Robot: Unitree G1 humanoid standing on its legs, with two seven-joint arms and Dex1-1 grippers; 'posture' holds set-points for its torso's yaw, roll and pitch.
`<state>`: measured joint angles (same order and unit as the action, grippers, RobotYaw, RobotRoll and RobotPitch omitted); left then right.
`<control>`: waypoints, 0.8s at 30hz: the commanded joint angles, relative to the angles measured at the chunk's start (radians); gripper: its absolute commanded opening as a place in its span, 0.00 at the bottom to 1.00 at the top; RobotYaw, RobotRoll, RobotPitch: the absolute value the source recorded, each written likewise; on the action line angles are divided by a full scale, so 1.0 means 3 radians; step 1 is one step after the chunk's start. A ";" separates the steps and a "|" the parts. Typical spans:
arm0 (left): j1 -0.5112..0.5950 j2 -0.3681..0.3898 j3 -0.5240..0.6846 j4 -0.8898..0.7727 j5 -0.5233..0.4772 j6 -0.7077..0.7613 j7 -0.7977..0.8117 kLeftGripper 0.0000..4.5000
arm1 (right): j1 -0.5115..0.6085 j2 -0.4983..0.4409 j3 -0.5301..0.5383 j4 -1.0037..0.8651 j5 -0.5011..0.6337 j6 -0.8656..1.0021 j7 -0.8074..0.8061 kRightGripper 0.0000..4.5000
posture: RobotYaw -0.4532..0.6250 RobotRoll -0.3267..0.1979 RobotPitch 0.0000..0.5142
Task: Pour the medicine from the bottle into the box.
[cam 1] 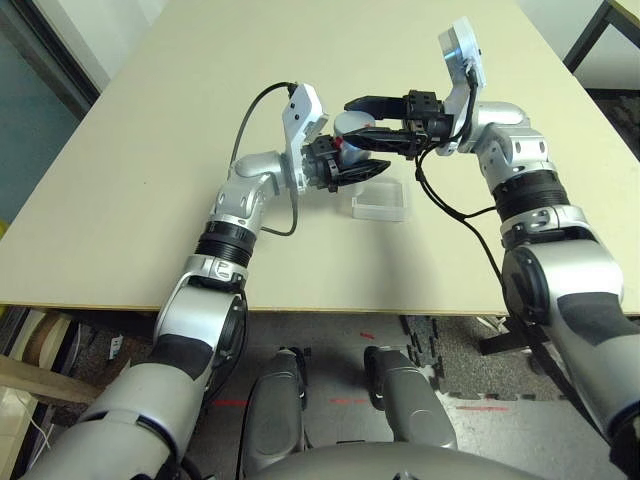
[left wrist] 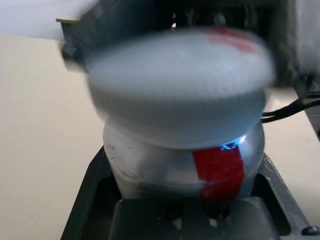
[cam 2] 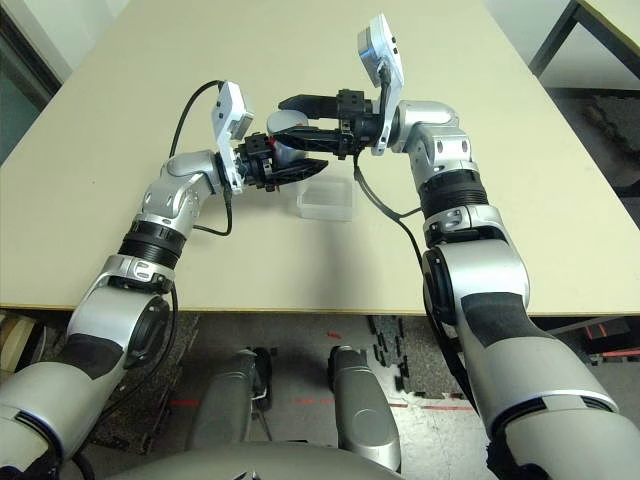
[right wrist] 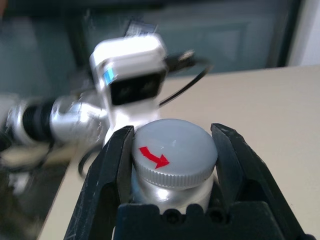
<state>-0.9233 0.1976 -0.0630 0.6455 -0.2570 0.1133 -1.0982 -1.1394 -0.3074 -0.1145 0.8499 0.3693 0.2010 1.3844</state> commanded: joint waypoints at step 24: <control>-0.0451 0.0045 0.0028 0.0740 0.0366 -0.0382 0.0526 0.62 | 0.1045 -0.1056 -0.0132 -0.1070 -0.0545 0.0746 -0.2208 0.57 | 0.20 0.62 0.29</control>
<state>-1.0390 0.2126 -0.0580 0.8479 -0.1562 -0.0014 -0.9438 -0.8373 -0.6224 -0.1657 0.5489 0.2157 0.4132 0.7331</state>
